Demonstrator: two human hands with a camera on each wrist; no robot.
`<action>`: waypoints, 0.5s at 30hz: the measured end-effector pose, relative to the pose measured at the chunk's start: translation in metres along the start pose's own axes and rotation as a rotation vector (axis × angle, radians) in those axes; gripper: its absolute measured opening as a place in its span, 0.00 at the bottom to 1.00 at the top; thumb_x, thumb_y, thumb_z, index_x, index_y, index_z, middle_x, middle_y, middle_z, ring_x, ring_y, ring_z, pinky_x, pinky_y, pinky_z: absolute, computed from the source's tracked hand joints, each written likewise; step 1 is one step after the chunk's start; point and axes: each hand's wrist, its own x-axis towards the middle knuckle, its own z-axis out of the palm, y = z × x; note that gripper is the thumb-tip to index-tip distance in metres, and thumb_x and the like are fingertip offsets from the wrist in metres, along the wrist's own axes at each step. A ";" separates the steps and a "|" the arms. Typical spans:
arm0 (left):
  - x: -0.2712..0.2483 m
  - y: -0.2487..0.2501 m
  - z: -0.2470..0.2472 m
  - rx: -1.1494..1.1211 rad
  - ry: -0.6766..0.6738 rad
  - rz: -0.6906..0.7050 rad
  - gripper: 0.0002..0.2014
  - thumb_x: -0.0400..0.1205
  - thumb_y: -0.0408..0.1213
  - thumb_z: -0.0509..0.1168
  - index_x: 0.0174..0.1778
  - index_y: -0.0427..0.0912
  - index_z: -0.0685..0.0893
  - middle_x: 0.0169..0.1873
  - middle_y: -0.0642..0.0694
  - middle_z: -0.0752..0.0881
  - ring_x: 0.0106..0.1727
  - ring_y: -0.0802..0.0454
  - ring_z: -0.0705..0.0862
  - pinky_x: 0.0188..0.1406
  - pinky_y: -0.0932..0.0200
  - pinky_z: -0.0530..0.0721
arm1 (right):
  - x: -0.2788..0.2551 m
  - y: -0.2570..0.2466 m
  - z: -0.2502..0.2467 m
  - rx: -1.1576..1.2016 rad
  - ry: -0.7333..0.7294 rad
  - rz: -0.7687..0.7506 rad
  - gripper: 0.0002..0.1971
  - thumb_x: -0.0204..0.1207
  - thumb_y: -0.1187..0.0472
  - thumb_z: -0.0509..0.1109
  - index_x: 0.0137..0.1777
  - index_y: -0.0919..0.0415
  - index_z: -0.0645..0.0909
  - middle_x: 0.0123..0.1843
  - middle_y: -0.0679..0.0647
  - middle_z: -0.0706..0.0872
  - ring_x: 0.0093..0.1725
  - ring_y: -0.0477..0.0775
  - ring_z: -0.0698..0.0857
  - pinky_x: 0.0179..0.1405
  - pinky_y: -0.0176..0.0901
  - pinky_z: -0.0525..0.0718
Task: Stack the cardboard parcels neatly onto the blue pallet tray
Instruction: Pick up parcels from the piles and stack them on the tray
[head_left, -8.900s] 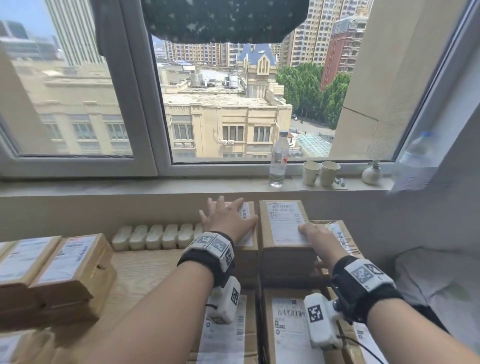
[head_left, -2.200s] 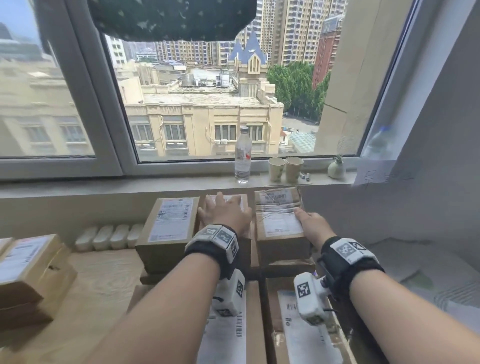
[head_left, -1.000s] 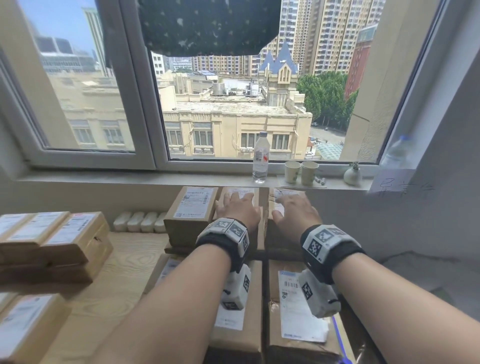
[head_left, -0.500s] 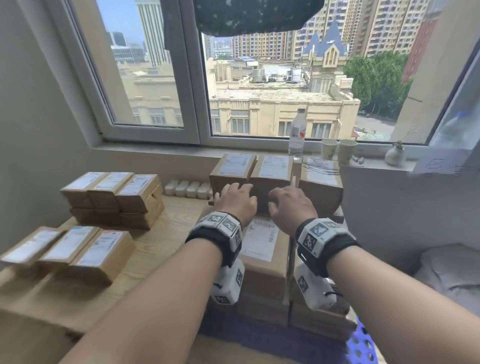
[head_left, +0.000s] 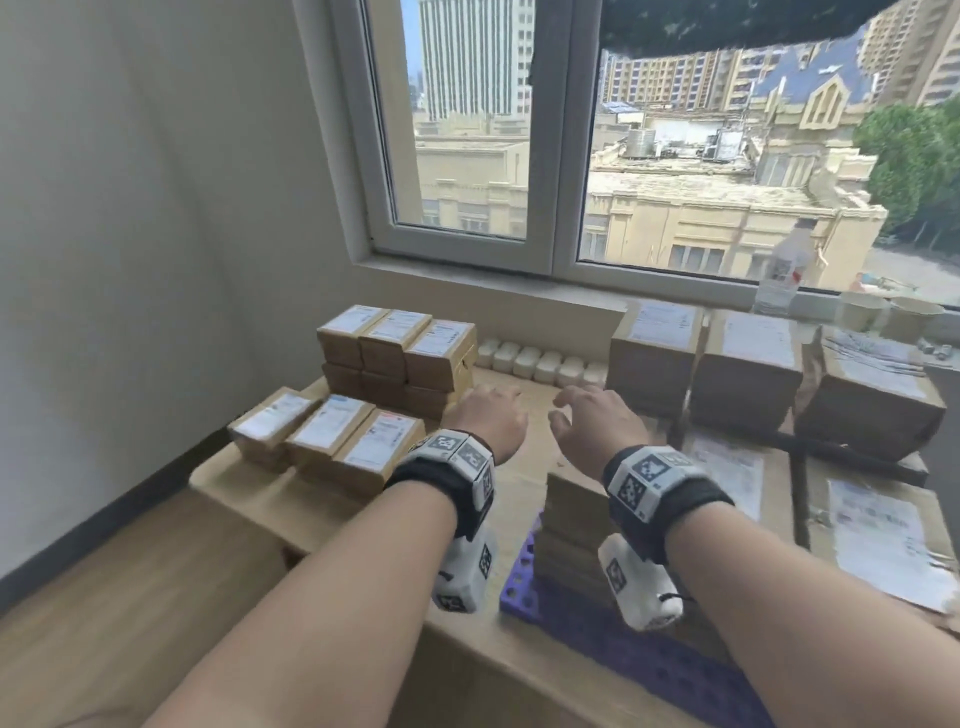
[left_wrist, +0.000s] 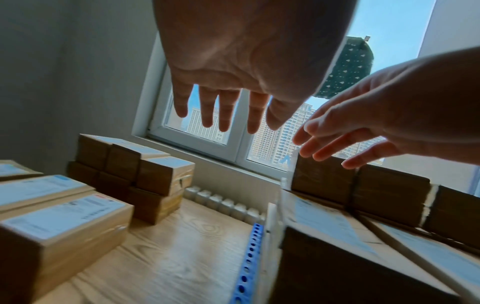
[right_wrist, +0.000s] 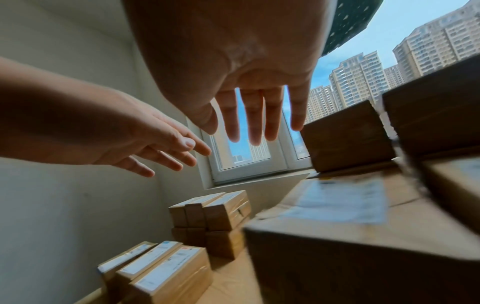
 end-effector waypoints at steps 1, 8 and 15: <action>-0.001 -0.017 -0.005 -0.001 -0.001 -0.023 0.23 0.87 0.47 0.52 0.80 0.53 0.70 0.78 0.43 0.72 0.77 0.41 0.70 0.77 0.43 0.69 | 0.004 -0.017 0.007 0.001 -0.006 -0.018 0.19 0.85 0.51 0.57 0.71 0.55 0.78 0.71 0.56 0.80 0.71 0.59 0.76 0.68 0.52 0.75; -0.008 -0.127 -0.031 -0.016 0.023 -0.087 0.22 0.87 0.47 0.51 0.78 0.50 0.72 0.75 0.40 0.74 0.75 0.40 0.72 0.74 0.43 0.71 | 0.031 -0.121 0.063 0.014 -0.002 -0.090 0.18 0.84 0.51 0.56 0.66 0.55 0.80 0.66 0.54 0.83 0.67 0.58 0.78 0.63 0.52 0.78; -0.006 -0.222 -0.035 -0.053 -0.012 -0.109 0.23 0.87 0.47 0.51 0.79 0.52 0.71 0.76 0.44 0.72 0.76 0.41 0.70 0.74 0.42 0.69 | 0.043 -0.200 0.133 0.039 -0.055 -0.020 0.17 0.84 0.52 0.55 0.63 0.56 0.80 0.61 0.57 0.84 0.62 0.60 0.79 0.58 0.53 0.79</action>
